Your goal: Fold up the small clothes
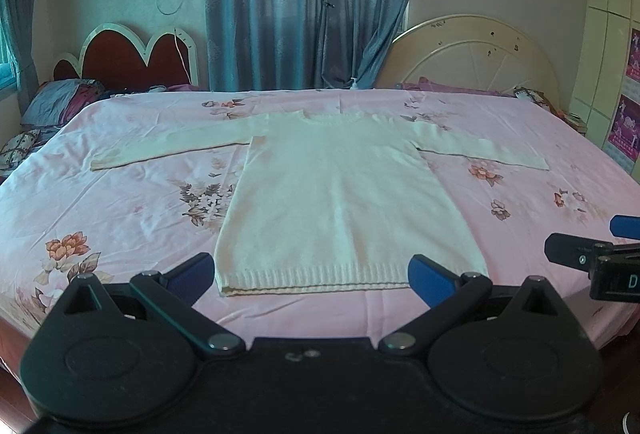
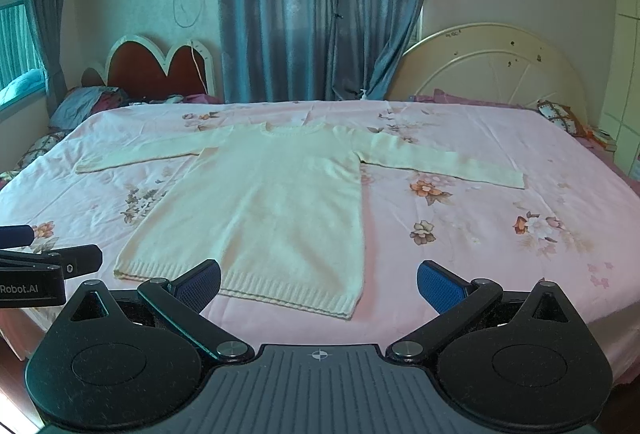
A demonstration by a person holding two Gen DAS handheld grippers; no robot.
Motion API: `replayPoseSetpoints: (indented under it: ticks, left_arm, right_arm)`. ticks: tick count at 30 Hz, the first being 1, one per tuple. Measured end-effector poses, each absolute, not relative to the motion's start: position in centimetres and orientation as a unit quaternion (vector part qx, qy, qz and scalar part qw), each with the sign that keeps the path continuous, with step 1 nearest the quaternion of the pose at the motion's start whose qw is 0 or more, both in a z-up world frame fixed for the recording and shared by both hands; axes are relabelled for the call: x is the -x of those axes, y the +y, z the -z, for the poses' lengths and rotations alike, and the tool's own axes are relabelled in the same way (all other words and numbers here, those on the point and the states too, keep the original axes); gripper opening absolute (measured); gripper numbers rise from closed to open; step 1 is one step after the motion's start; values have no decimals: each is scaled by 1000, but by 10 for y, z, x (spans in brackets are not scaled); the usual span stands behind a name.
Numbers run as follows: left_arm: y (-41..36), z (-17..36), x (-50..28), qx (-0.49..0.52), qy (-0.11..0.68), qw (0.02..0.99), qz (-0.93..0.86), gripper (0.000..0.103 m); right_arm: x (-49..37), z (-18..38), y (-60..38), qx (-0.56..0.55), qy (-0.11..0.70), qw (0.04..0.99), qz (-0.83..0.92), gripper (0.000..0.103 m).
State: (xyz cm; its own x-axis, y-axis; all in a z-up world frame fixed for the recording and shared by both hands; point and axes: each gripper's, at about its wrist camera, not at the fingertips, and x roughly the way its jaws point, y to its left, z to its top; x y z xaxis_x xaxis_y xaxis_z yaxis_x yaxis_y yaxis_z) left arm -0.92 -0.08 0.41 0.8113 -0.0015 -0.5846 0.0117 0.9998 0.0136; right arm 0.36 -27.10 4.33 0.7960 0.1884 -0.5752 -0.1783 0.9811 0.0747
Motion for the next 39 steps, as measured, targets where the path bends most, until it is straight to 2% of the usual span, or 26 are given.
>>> replayPoseSetpoints:
  ticks: [39]
  left_arm:
    - [-10, -5, 5, -13, 304, 952, 9, 103]
  right_arm:
    - [-3, -42, -282, -14, 301, 950, -87, 103]
